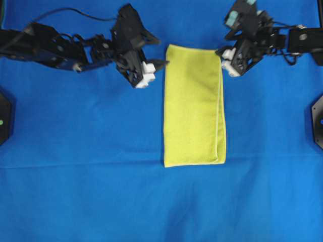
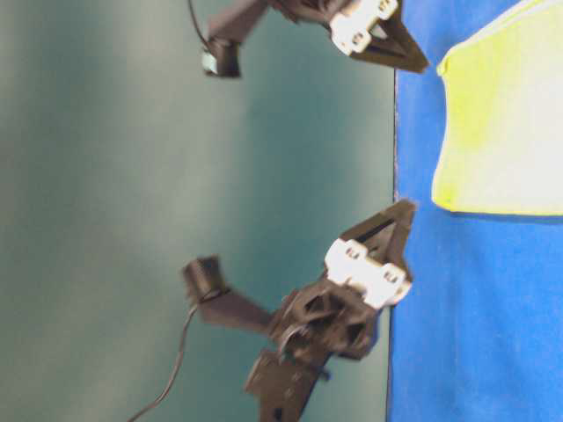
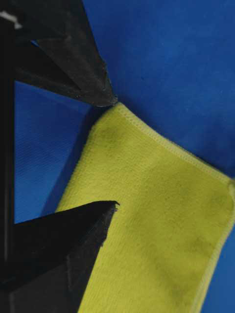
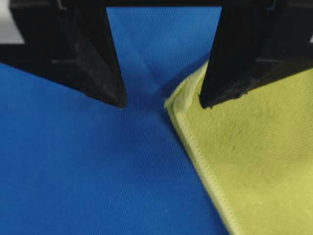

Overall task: Fold the yellow towel.
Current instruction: 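Grasp the top corners of the vertical strip with both grippers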

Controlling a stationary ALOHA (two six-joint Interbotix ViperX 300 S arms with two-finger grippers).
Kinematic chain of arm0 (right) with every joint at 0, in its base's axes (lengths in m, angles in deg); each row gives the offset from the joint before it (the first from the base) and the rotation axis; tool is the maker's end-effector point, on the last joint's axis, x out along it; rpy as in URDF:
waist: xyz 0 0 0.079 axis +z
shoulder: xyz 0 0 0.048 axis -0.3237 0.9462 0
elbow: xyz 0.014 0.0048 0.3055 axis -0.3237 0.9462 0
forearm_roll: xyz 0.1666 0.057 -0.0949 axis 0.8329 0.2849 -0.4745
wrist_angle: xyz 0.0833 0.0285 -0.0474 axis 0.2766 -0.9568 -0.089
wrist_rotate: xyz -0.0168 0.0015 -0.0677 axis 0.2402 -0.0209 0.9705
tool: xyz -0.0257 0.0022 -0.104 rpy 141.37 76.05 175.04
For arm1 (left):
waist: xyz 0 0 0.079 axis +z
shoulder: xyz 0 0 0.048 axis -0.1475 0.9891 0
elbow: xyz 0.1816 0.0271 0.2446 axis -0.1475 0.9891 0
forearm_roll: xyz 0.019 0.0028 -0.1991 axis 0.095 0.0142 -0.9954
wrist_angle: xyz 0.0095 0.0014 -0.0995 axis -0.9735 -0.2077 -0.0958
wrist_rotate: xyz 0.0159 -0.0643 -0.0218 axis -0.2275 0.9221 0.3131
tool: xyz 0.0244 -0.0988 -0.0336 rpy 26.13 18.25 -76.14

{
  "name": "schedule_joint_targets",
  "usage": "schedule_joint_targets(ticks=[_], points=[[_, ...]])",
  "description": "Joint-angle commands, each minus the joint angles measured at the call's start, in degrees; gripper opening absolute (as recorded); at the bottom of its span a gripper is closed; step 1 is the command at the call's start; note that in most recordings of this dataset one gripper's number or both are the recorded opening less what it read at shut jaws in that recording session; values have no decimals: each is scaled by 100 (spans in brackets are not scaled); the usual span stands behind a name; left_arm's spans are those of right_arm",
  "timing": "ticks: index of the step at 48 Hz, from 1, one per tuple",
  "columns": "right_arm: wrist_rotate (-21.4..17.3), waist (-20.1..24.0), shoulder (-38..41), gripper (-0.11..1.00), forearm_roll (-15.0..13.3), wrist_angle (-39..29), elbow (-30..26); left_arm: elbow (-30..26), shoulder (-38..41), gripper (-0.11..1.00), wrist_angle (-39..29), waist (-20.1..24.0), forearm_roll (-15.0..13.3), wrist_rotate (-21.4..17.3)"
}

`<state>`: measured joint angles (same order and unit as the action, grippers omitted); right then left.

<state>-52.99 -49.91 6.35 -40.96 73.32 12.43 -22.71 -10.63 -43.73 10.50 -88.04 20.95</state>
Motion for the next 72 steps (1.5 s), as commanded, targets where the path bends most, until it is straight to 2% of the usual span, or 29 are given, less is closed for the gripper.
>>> schedule_joint_targets(ticks=[1,13,17,20,24,27,30,32,46,61,72], points=[[-9,-26,167,64,-26,9,-185,-281,132,75,44,97,0,-9],[-9,-132,536,64,-26,9,-229,-694,712,73,-79,193,0,-9],[-9,-141,571,63,-26,9,-220,-765,826,66,-281,220,0,-9],[0,-141,580,59,-26,9,-193,-817,896,54,-448,237,0,-18],[0,-141,571,44,-44,18,-149,-905,976,33,-598,237,0,-62],[0,-123,563,25,-35,35,-105,-958,984,16,-642,237,0,-70],[0,-114,545,8,-35,53,-70,-993,993,4,-642,237,9,-105],[-9,-105,536,4,-35,70,-53,-1011,993,3,-642,237,0,-105],[-62,-158,299,4,-26,-149,-18,-1037,782,3,-721,387,9,-158],[18,-554,-123,4,-149,-334,-114,-1125,589,3,-747,747,9,-413],[9,-580,-202,4,-193,-334,-193,-1099,492,3,-756,659,9,-404]])
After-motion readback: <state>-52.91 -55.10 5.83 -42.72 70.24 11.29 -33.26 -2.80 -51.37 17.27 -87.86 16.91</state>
